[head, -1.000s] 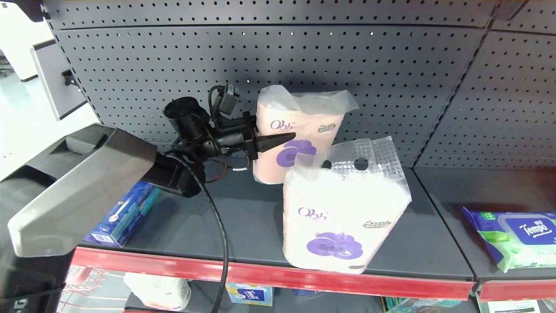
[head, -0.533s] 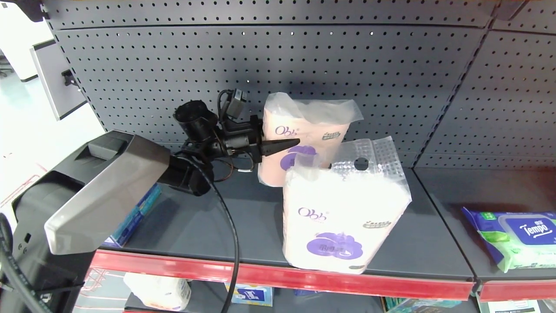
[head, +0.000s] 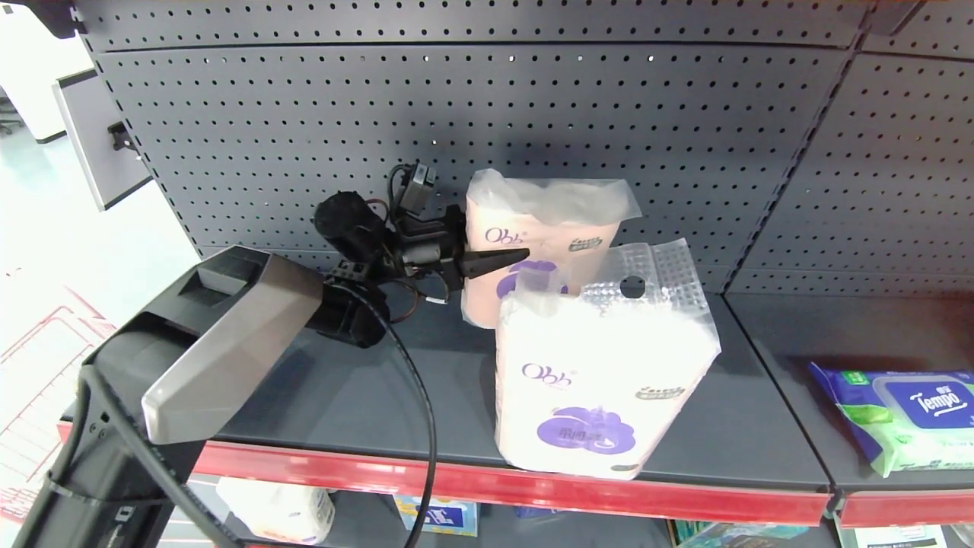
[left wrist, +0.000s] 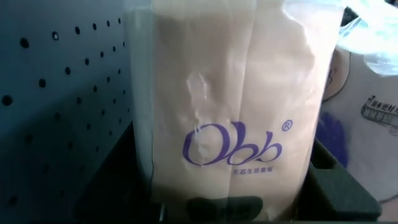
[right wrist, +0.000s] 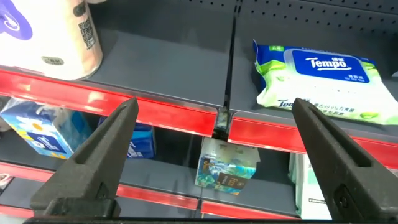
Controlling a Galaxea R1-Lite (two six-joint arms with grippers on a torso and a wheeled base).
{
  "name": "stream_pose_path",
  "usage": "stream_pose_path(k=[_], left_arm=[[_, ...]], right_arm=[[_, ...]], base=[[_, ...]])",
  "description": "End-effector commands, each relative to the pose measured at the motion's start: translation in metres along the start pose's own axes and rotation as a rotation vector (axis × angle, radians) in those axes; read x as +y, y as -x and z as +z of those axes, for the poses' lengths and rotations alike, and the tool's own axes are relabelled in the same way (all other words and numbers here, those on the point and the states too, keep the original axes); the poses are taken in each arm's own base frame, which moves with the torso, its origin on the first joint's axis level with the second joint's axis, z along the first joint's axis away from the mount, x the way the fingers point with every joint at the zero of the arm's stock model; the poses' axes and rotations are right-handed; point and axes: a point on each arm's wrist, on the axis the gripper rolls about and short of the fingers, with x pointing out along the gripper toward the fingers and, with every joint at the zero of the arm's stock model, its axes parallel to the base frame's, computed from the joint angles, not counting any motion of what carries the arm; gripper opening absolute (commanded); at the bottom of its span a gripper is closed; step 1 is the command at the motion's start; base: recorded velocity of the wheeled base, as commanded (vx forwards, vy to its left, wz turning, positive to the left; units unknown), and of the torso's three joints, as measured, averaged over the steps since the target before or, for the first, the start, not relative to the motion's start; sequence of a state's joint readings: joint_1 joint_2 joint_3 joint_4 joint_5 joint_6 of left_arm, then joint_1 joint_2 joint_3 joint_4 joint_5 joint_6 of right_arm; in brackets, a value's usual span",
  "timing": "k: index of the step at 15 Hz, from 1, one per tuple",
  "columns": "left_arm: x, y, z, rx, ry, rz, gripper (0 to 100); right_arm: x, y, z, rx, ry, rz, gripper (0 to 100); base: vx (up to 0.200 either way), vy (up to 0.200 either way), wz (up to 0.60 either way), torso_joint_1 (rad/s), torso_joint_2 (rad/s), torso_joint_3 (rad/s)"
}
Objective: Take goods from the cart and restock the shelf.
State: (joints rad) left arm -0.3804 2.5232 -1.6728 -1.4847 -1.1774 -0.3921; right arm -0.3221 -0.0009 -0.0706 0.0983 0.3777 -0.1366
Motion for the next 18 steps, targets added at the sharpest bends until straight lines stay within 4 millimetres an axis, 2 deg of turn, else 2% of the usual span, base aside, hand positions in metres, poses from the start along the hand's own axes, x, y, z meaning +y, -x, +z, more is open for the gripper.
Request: stream_pose_path(k=[1, 5, 10, 18], left_arm=[[0.002, 0.000, -0.023, -0.018, 0.053, -0.022, 0], [0.005, -0.001, -0.029, 0.011, 0.070, -0.090, 0], [0.004, 0.001, -0.040, 0.022, 0.093, -0.093, 0], [0.002, -0.003, -0.033, 0.021, 0.153, -0.102, 0]], right_arm=[[0.000, 0.000, 0.000, 0.001, 0.006, 0.000, 100], [0.000, 0.000, 0.000, 0.001, 0.020, 0.000, 100], [0.000, 0.000, 0.000, 0.001, 0.026, 0.000, 100], [0.000, 0.000, 0.000, 0.001, 0.024, 0.001, 100]], base=[[0.000, 0.000, 0.00, 0.000, 0.00, 0.000], [0.000, 0.000, 0.00, 0.000, 0.00, 0.000], [0.000, 0.000, 0.00, 0.000, 0.00, 0.000], [0.000, 0.000, 0.00, 0.000, 0.00, 0.000]])
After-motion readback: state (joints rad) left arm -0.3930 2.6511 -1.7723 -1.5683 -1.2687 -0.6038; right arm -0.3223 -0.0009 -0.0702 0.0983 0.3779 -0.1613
